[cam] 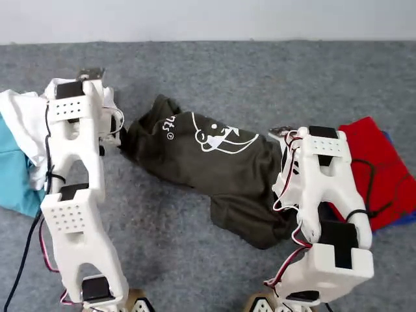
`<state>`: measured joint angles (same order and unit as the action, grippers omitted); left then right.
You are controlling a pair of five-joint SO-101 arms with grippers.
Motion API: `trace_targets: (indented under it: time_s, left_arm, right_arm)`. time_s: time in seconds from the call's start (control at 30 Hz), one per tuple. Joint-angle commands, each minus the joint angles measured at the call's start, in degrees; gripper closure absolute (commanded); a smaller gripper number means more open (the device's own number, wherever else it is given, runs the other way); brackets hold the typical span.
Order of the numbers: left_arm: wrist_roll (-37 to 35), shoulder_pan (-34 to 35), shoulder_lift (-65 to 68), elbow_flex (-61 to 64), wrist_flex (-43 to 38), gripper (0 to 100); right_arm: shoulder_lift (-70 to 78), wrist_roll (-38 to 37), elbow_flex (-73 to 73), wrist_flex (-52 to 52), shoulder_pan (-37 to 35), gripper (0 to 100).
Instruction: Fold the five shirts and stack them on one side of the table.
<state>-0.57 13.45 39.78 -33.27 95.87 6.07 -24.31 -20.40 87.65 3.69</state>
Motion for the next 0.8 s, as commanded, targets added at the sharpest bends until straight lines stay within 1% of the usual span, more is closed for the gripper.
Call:
trace_targets:
  time_s: [0.0,0.23,0.43,0.6,0.67,0.77]
  left_arm:
    - [0.79,-0.35,-0.26,-1.19,-3.69,77]
    - [0.79,-1.32,5.63,-5.41,-4.40,77]
    - [0.70,-2.99,12.04,-13.32,-3.96,77]
    - [0.70,-3.08,17.14,-16.57,-3.96,77]
    - [0.70,-3.08,18.46,-17.80,-3.96,80]
    - [0.70,-3.08,19.52,-20.35,-2.90,89]
  right_arm:
    - [-2.68,-0.44,0.00,-0.40,0.57,88.0]
    - [-2.68,-0.44,0.00,-0.40,0.57,88.0]
    - [-2.68,-0.44,0.00,-0.40,0.57,88.0]
    - [-2.86,-0.44,0.00,-0.40,0.57,88.0]
    - [-2.86,-0.44,0.00,-0.40,0.57,88.0]
    - [-2.95,-0.44,0.00,-0.40,0.57,88.0]
